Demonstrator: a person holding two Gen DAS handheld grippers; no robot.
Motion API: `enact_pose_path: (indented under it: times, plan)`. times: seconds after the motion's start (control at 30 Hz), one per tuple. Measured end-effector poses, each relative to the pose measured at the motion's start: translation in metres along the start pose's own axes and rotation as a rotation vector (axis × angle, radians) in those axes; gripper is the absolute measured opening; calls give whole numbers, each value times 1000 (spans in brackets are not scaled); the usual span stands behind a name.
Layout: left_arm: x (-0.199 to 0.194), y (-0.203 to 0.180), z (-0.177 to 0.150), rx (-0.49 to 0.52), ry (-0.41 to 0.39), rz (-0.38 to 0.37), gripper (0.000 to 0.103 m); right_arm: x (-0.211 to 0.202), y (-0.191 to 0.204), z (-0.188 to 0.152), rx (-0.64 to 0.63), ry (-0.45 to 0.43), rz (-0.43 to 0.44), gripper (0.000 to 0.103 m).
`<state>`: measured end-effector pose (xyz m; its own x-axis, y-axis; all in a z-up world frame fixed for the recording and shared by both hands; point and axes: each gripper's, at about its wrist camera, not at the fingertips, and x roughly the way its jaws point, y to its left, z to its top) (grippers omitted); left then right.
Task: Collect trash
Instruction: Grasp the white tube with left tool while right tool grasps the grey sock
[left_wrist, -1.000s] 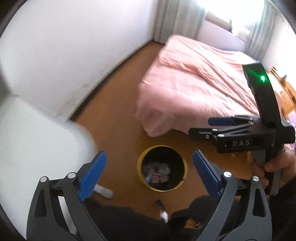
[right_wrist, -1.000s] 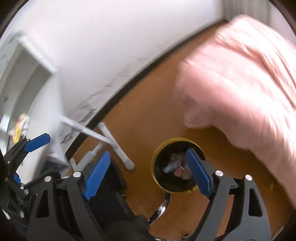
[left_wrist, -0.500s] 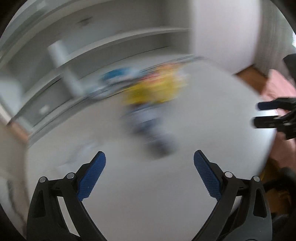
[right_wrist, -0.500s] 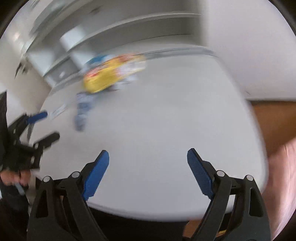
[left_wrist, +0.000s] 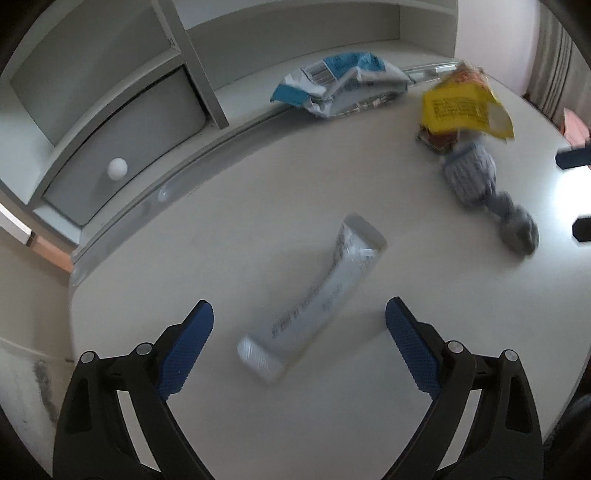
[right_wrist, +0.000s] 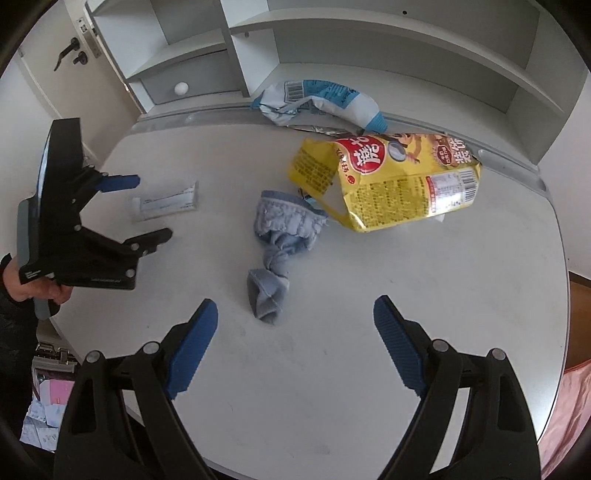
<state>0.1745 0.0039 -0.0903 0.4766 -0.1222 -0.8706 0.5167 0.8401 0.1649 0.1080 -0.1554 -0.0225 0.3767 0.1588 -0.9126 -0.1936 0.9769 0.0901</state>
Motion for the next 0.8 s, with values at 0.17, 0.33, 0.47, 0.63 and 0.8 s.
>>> enact_pose_path:
  times: [0.17,0.33,0.47,0.63,0.8]
  plan:
    - [6,11,8,-23,-8,-27,54,12,-2,11,24,32,-11,83]
    - [2,7,-1,-36,-9,-22,16,35,7,28,34,63,5,83]
    - [-11,6,-16,-86,-18,-19,14,53,17,33,14,89,-14,65]
    - [-39,3,-32,-137,-54,-17,14,57,31,27,-16,93,-44,20]
    - [-68,-15,-36,-183,-83,-28,14,30,41,10,-35,25,-13,19]
